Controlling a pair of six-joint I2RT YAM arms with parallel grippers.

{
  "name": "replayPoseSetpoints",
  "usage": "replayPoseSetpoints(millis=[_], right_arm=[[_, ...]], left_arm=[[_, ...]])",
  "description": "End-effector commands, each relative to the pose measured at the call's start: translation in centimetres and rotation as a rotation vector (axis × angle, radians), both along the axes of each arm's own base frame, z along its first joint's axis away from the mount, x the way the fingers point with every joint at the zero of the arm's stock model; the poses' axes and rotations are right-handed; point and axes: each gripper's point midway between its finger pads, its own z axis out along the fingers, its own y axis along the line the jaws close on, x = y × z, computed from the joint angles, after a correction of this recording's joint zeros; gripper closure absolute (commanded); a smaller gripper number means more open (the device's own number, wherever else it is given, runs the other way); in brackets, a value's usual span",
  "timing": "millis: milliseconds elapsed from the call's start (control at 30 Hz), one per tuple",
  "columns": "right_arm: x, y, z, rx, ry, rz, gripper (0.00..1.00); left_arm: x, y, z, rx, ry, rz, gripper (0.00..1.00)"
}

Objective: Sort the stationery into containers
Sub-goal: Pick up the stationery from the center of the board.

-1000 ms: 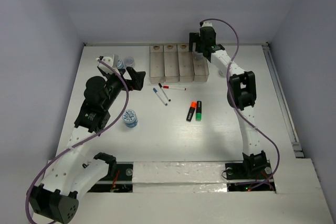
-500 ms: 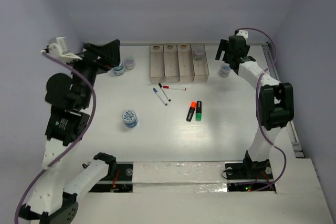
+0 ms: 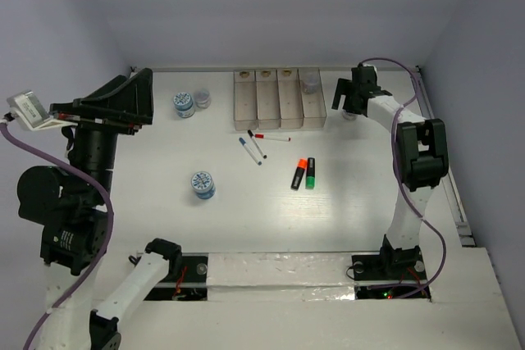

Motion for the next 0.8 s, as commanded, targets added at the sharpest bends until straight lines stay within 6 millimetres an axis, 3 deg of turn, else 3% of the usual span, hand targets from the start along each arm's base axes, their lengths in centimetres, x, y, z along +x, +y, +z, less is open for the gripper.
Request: replayPoseSetpoints(millis=[0, 233, 367, 567, 667, 700, 733, 767], right_arm=[[1.1, 0.0, 1.6, 0.010, -0.038, 0.002, 0.00], [2.6, -1.0, 1.7, -0.047, -0.049, -0.030, 0.03], [3.4, -1.9, 1.5, -0.074, -0.044, -0.050, 0.06], [3.6, -1.8, 0.5, -0.071, -0.017, -0.042, 0.13], [3.8, -2.2, 0.5, -0.069, -0.021, -0.054, 0.34], [3.8, -2.2, 0.8, -0.067, -0.026, -0.053, 0.49], [3.8, -2.2, 1.1, -0.065, -0.035, -0.052, 0.58], [3.8, -2.2, 2.8, -0.061, -0.073, -0.054, 0.63]], left_arm=[[0.1, -0.3, 0.1, -0.009, -0.008, -0.019, 0.01], [0.4, -0.3, -0.3, 0.002, -0.008, -0.005, 0.01], [1.3, 0.1, -1.6, 0.015, 0.016, 0.031, 0.01], [2.9, -0.5, -2.7, 0.046, 0.064, 0.032, 0.01], [2.5, -0.2, -2.8, 0.041, 0.044, 0.044, 0.01], [2.4, -0.2, -2.8, 0.042, 0.043, 0.043, 0.01], [2.3, -0.3, -2.9, 0.044, 0.040, 0.037, 0.01], [2.3, -0.5, -2.6, 0.043, 0.024, 0.028, 0.01]])
